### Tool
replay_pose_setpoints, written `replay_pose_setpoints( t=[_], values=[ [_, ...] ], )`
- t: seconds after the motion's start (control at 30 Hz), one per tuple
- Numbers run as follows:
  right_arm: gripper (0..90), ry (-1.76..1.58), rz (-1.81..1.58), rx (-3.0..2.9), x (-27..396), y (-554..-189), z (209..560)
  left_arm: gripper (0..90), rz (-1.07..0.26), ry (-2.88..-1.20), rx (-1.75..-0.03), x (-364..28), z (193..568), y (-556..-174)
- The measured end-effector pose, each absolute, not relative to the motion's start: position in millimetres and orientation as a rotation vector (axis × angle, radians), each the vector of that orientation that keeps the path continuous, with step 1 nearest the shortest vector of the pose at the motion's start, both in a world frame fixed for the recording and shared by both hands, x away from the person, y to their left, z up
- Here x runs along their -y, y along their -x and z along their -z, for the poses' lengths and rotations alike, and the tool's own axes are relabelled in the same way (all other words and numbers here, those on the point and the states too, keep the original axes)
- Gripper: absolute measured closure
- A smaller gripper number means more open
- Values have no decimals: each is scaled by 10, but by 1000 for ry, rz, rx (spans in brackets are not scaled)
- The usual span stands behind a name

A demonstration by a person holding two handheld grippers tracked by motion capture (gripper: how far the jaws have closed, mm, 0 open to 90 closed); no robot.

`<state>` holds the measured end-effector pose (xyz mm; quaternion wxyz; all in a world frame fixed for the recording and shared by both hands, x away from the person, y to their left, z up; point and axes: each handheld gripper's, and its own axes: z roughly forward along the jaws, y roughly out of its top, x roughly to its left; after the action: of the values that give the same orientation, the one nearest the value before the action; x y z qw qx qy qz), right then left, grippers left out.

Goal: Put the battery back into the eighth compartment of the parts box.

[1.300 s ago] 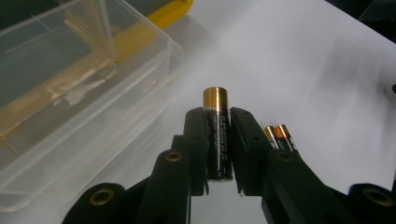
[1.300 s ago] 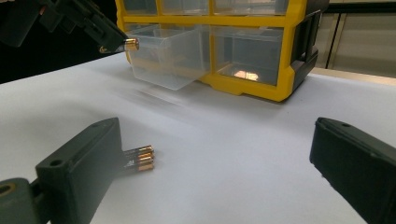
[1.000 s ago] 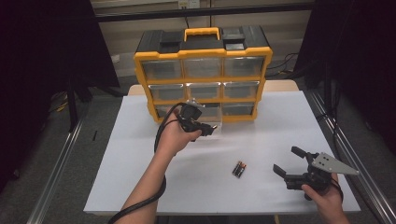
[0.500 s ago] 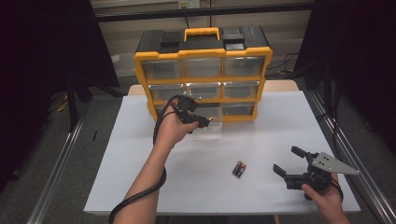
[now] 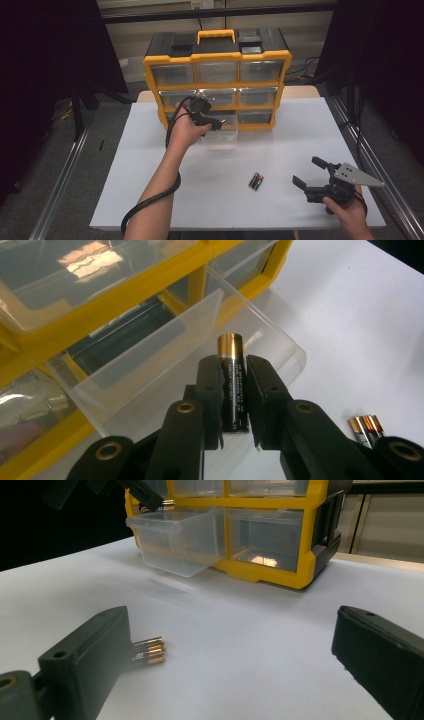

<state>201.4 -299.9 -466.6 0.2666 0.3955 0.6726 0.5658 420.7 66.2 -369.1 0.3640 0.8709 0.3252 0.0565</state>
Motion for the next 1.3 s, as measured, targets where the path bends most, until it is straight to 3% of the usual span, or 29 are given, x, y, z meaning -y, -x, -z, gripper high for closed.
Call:
replay_pose_setpoints(
  t=[0.3, 0.4, 0.7, 1.3],
  values=[
    [21, -1071, -1532, -1815, 2994, -2018, 4668, 768, -147, -2228, -855, -664, 3768, -4263],
    [21, -1065, -1526, -1817, 3005, -2018, 4669, 689, -136, -2190, -851, -665, 3789, -4249],
    [21, -1078, -1528, -1811, 2998, -2017, 4669, 563, -114, -2133, -838, -670, 3723, -4113],
    [21, -1072, -1533, -1818, 2983, -2014, 4666, 384, -82, -2105, -762, -629, 3802, -3809]
  ],
)
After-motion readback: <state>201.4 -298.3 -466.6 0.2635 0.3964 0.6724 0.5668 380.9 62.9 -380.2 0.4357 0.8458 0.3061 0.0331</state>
